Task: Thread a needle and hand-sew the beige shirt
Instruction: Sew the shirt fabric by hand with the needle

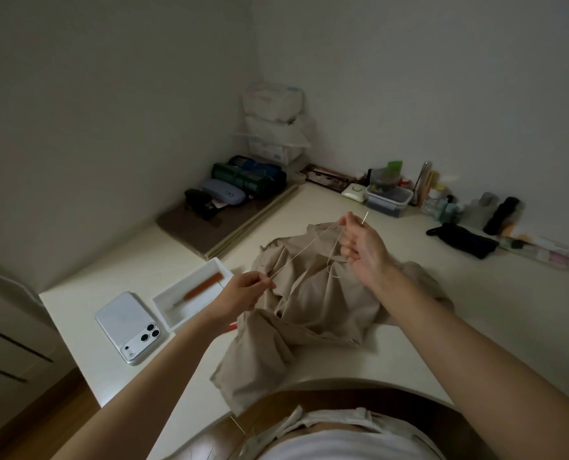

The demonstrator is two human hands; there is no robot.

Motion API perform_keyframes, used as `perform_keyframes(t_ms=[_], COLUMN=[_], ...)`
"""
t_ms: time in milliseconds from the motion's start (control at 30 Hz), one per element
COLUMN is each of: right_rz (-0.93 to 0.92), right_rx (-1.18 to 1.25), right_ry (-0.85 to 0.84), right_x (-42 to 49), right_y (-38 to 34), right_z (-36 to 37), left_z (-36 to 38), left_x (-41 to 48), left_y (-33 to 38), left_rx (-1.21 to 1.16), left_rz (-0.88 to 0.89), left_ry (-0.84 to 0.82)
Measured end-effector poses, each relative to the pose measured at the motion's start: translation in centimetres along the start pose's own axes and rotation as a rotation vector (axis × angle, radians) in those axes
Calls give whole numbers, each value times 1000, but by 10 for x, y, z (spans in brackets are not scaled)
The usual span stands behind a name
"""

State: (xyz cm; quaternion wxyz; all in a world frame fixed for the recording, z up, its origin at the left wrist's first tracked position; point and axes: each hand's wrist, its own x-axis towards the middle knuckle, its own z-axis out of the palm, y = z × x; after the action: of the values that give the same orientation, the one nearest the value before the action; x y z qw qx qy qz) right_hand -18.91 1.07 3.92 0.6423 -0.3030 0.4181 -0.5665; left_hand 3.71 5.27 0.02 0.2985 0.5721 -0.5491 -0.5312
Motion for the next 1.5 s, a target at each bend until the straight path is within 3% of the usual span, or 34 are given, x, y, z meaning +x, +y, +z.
perform_keyframes(t_ms=[133, 233, 433, 500, 567, 667, 767, 1067, 1233, 1500], right_rz=[-36, -167, 39, -65, -141, -38, 27, -140, -171, -190], right_rx=[-103, -579, -1050, -1054, -972, -829, -860, -961, -830, -806], right_ry=[155, 276, 87, 86, -28, -277, -370, -93, 79, 169], right_x=[4, 2, -4, -13, -22, -32, -36, -30, -21, -16], right_y=[2, 6, 19, 17, 14, 12, 12, 9, 16, 20], right_z=[-13, -17, -23, -11, 5, 21, 23, -3, -13, -20], left_z=[-3, -4, 1, 4, 8, 14, 16, 14, 17, 26], left_x=[1, 2, 5, 4, 3, 2, 2, 0, -2, -13], left_y=[-4, 1, 35, 46, 55, 62, 62, 31, 16, 1], left_rx=[-13, 37, 78, 60, 47, 71, 88, 132, 343, 409], left_rz=[-39, -41, 67, 105, 142, 195, 216, 136, 123, -58], left_ry=[-3, 14, 16, -20, -57, -88, -97, -53, -56, -226])
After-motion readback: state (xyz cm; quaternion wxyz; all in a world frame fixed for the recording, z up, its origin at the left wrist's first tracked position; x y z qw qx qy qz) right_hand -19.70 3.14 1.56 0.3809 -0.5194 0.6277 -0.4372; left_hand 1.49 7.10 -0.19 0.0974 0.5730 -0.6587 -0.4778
